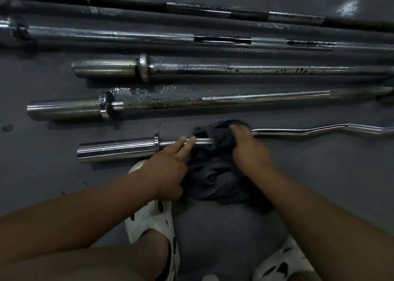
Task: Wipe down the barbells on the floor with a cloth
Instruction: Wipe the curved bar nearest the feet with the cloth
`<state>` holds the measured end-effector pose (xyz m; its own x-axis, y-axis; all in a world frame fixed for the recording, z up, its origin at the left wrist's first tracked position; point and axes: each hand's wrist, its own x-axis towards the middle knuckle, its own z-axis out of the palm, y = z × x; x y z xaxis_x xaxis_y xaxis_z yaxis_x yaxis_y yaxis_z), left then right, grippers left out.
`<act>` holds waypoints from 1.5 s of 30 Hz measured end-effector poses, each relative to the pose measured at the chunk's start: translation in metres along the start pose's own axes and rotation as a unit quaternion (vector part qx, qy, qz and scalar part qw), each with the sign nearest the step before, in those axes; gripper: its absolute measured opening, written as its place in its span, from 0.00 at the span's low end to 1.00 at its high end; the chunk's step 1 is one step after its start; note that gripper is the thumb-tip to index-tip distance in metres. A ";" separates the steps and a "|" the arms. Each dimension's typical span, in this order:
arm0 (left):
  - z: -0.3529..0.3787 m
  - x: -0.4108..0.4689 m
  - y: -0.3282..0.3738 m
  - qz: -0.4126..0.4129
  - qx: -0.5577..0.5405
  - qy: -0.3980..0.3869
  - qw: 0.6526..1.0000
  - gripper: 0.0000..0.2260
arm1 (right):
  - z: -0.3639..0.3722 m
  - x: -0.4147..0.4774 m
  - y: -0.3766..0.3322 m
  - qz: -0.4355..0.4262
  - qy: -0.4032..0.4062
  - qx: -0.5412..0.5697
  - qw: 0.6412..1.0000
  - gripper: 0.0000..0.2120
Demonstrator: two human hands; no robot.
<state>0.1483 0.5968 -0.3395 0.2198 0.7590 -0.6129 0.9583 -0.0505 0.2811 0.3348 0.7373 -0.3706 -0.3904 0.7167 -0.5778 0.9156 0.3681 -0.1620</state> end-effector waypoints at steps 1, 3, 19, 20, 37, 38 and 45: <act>0.001 0.000 0.000 0.001 -0.001 0.002 1.000 0.23 | 0.000 0.000 0.005 0.039 0.007 -0.017 0.999 0.34; 0.005 0.002 0.001 0.007 0.003 0.005 1.000 0.23 | 0.011 -0.010 -0.016 0.033 -0.016 -0.017 0.999 0.38; 0.001 0.001 -0.002 0.027 0.039 -0.003 0.999 0.24 | 0.015 -0.013 -0.015 -0.027 0.026 0.049 0.998 0.38; 0.002 0.001 -0.002 0.026 0.039 0.000 0.999 0.24 | 0.012 -0.010 -0.011 0.015 0.034 0.058 0.998 0.37; -0.003 0.000 -0.001 0.029 0.049 -0.010 0.998 0.24 | 0.002 -0.005 -0.028 -0.030 0.006 0.036 0.999 0.34; -0.002 0.000 -0.001 0.029 0.046 -0.010 0.998 0.23 | -0.006 0.002 -0.020 0.002 0.007 0.040 0.999 0.34; -0.003 -0.001 0.000 0.029 0.034 -0.005 0.999 0.22 | 0.011 -0.021 -0.043 -0.143 0.037 0.116 0.982 0.17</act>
<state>0.1474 0.5978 -0.3371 0.2770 0.7464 -0.6051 0.9540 -0.1386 0.2657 0.3043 0.6999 -0.3602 -0.6327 0.6475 -0.4247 0.7617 0.4214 -0.4922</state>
